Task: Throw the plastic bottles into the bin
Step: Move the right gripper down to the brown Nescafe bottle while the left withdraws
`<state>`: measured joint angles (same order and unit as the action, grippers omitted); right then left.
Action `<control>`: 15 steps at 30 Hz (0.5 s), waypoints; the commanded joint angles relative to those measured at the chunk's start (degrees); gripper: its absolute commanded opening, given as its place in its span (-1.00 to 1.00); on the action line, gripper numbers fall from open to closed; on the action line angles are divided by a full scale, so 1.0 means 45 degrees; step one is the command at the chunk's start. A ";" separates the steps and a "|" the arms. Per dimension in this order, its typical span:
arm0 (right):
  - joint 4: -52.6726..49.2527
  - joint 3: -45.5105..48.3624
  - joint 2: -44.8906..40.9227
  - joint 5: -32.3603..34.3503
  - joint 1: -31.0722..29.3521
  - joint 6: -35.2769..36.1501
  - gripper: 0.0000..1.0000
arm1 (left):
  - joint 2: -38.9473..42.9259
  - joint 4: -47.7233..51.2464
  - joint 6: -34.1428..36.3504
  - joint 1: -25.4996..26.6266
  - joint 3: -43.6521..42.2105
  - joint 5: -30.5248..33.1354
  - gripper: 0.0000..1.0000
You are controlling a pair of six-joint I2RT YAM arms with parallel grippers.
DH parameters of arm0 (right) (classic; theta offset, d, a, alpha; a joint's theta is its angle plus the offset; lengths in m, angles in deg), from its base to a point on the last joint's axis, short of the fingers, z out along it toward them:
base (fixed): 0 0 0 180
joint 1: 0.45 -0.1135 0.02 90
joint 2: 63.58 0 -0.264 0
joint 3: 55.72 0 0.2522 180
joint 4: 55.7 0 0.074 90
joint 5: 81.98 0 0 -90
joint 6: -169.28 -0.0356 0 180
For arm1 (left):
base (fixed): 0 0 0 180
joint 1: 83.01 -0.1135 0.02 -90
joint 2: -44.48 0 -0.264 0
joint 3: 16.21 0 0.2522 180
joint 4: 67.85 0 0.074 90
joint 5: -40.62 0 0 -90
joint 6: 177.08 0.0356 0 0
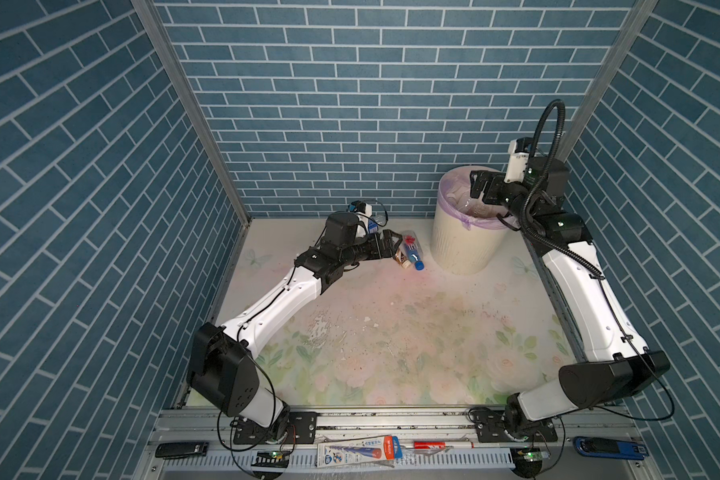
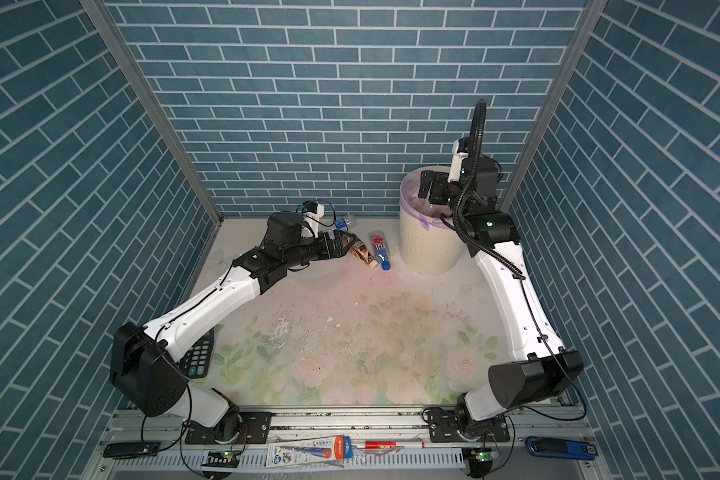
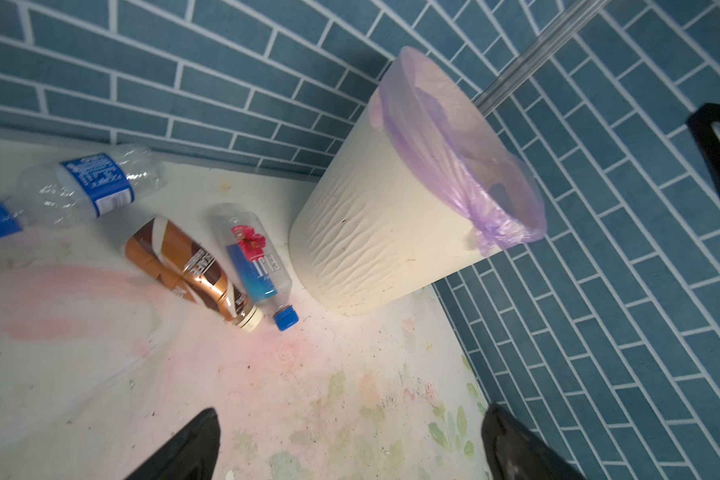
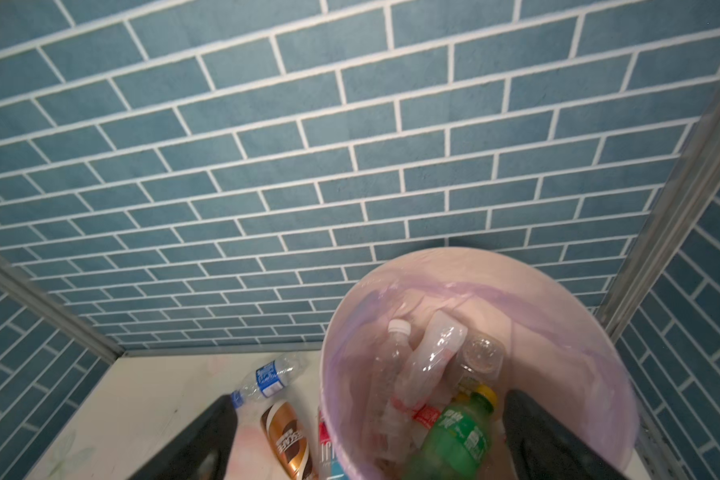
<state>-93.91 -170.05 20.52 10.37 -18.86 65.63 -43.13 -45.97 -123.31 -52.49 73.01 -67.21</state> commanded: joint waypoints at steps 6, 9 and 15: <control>-0.0472 0.2316 -0.0454 0.0085 -0.2880 0.0181 0.98 | 0.1627 -0.0592 -0.2579 -0.0268 -0.3024 -0.0501 0.99; -0.0364 0.2652 0.0335 0.0073 -0.3374 0.0185 0.98 | 0.2360 -0.1465 -0.3307 -0.0495 -0.4733 -0.0561 0.99; 0.0108 0.2004 0.3010 -0.0475 -0.3717 0.0163 0.99 | 0.3786 -0.1615 -0.3542 -0.1451 -0.6742 -0.1196 0.99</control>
<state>-94.18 -159.96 30.07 9.65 -35.08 65.79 -28.35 -50.54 -137.82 -57.10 43.75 -70.22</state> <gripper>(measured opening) 0.993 0.994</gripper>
